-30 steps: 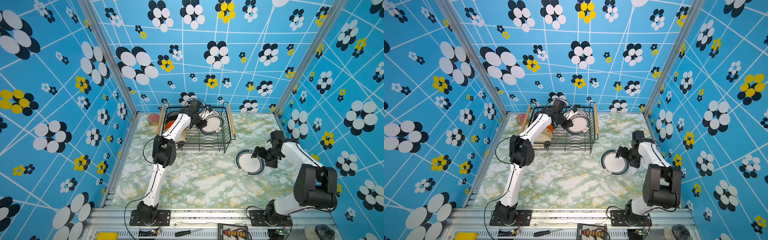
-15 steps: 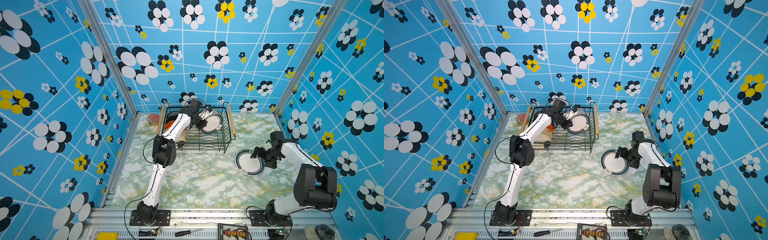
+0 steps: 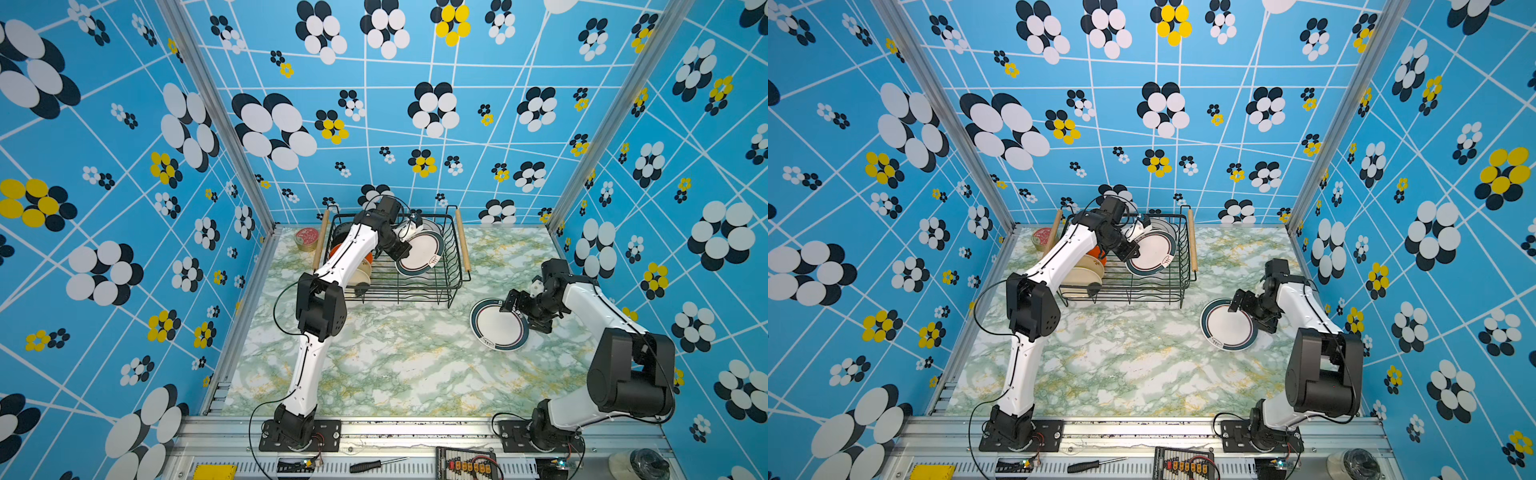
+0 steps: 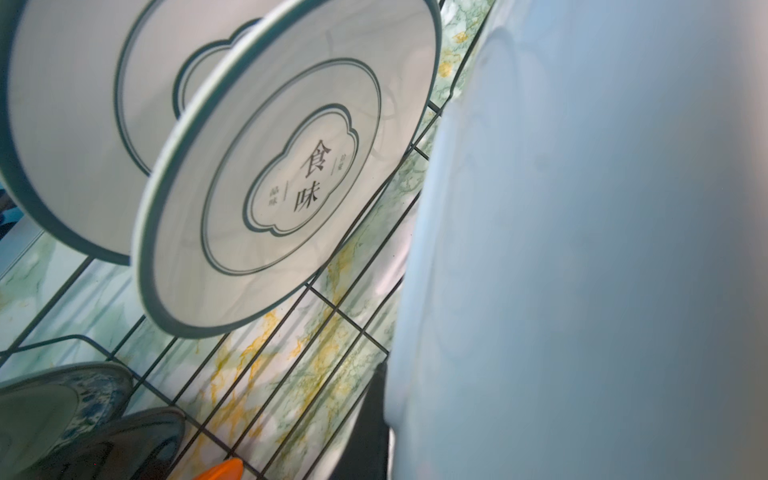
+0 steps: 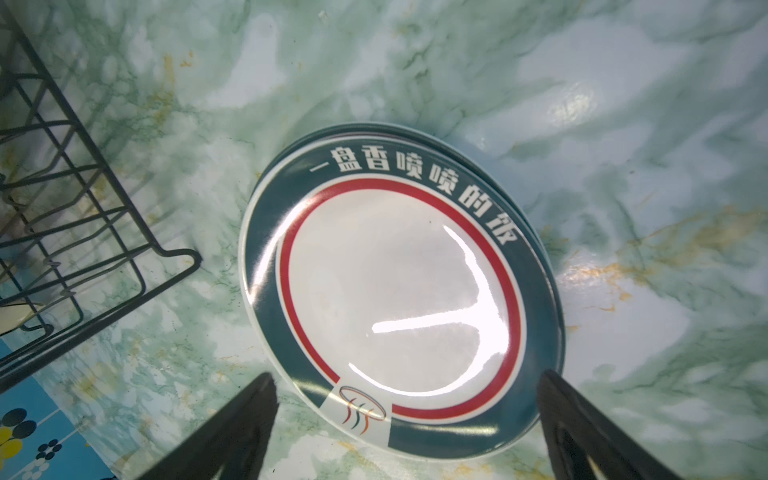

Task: Unload the plates from the dish rack
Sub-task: 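Lift the red-ringed plate in the rack with the left gripper while the right approaches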

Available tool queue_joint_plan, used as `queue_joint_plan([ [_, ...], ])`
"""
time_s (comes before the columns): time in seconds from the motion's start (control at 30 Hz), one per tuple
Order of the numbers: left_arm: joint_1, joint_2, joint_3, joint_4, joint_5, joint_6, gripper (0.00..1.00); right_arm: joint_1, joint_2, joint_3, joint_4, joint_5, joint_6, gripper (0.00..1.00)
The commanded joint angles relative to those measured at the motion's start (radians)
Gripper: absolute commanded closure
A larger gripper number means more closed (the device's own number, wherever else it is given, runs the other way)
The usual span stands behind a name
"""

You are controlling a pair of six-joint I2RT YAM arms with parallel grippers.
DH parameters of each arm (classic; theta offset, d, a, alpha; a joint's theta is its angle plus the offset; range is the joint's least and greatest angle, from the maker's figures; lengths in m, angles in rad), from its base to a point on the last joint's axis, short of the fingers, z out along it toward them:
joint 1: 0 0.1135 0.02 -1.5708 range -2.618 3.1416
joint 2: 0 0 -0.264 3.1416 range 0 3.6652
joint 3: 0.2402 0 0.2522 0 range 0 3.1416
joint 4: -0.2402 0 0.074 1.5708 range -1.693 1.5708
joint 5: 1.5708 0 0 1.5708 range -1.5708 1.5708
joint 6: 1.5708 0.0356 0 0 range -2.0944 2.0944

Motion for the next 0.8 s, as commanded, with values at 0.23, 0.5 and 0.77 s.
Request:
queue_joint_plan([
  [0.23, -0.007, -0.202, -0.08, 0.015, 0.048, -0.1, 1.0, 0.001, -0.091, 0.106, -0.041, -0.019, 0.002, 0.01],
  [0.5, 0.001, -0.299, -0.079, 0.051, 0.08, -0.475, 1.0, 0.001, -0.21, 0.11, 0.057, -0.237, 0.085, 0.01],
  [0.77, -0.006, -0.451, -0.315, 0.317, 0.24, -0.99, 0.98, 0.032, -0.313, 0.016, 0.462, -0.505, 0.376, 0.01],
])
